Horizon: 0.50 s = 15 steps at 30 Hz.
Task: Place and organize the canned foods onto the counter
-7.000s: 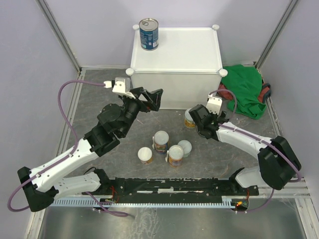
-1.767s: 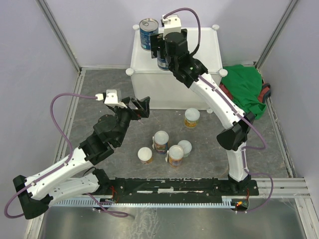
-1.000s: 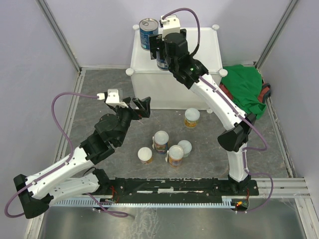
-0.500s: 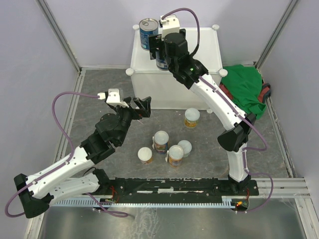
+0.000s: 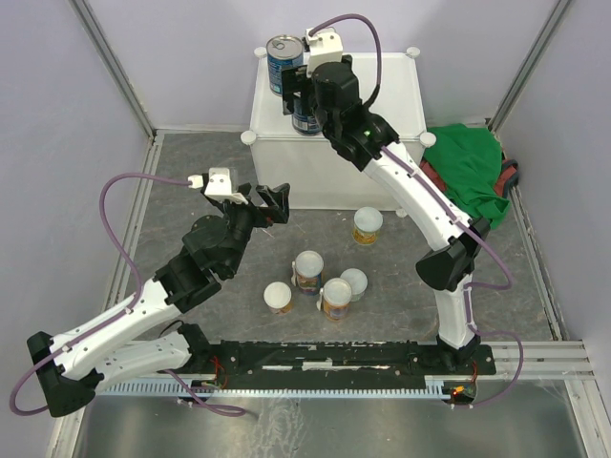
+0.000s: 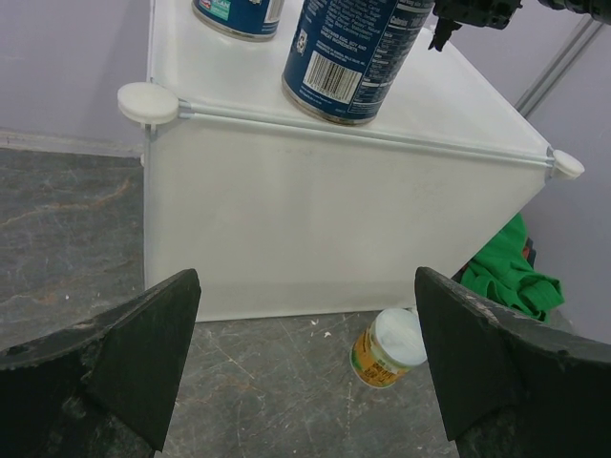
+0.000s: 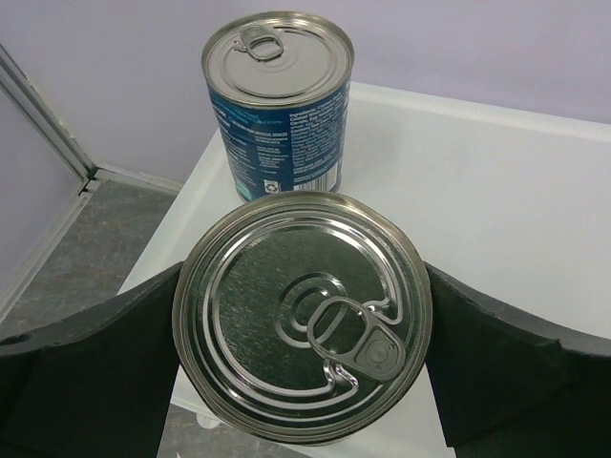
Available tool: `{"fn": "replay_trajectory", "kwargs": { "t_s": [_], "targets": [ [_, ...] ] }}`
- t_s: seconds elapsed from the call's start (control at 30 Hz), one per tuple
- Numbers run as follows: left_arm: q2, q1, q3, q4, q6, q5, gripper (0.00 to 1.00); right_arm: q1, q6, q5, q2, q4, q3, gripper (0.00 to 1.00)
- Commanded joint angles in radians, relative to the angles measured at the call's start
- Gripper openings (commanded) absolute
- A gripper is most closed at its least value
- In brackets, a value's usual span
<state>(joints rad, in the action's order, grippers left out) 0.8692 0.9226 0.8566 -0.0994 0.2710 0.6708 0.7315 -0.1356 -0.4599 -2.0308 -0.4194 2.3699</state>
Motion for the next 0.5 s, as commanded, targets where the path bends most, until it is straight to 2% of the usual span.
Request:
{"fn": "replay_trajectory", "kwargs": {
  "t_s": [0.0,0.47],
  "targets": [
    [-0.005,0.002,0.043,-0.025,-0.051,-0.002,0.99,0.018,-0.012,0.022,0.02,0.143,0.083,0.99],
    [0.0,0.002,0.037,-0.032,-0.057,0.004,0.99,0.017,0.019,0.009,-0.021,0.139,0.11,0.99]
  ]
}}
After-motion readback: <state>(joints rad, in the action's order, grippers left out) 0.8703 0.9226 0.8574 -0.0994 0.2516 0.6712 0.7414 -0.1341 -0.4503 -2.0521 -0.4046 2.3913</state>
